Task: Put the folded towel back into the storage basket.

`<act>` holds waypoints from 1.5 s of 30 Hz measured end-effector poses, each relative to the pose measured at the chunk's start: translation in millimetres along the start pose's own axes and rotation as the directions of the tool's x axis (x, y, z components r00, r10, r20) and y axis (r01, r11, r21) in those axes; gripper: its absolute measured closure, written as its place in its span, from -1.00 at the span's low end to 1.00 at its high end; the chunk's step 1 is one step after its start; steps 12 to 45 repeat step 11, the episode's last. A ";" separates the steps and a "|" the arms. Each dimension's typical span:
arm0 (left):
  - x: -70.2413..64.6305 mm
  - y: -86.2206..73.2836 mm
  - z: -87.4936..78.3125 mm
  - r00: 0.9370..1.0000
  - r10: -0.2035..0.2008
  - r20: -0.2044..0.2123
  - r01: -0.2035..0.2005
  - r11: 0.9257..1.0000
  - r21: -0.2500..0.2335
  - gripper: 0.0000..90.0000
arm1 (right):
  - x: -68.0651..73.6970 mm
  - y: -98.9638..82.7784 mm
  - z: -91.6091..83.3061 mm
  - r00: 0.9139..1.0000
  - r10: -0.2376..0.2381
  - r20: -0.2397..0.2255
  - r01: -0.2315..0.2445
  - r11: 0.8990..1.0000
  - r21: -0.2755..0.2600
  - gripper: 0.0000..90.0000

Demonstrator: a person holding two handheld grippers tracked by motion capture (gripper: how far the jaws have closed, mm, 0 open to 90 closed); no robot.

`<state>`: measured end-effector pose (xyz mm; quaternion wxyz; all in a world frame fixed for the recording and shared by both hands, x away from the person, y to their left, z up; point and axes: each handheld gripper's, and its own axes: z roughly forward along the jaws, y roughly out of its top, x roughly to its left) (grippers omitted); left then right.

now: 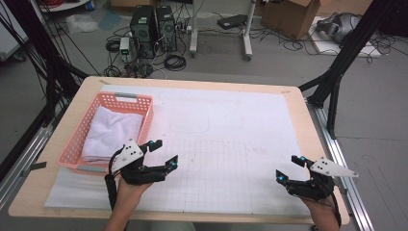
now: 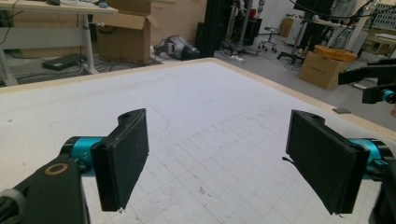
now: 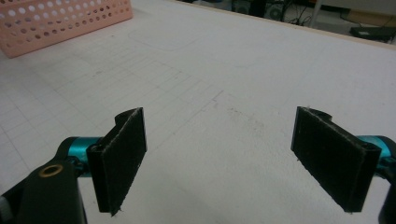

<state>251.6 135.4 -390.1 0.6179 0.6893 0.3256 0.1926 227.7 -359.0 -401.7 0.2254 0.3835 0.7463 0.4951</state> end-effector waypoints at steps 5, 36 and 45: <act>-0.2 -0.1 0.4 1.000 -0.002 0.000 0.002 1.000 -0.002 -0.52 | -1.4 -0.3 -0.2 1.000 0.001 0.001 -0.001 1.000 -0.001 -0.62; -0.3 -0.6 1.1 1.000 0.000 0.001 0.000 1.000 0.004 -0.52 | -1.9 -0.4 0.3 1.000 0.006 -0.003 -0.006 1.000 0.001 -0.62; -0.3 -0.6 1.1 1.000 0.000 0.001 0.000 1.000 0.004 -0.52 | -1.9 -0.4 0.3 1.000 0.006 -0.003 -0.006 1.000 0.001 -0.62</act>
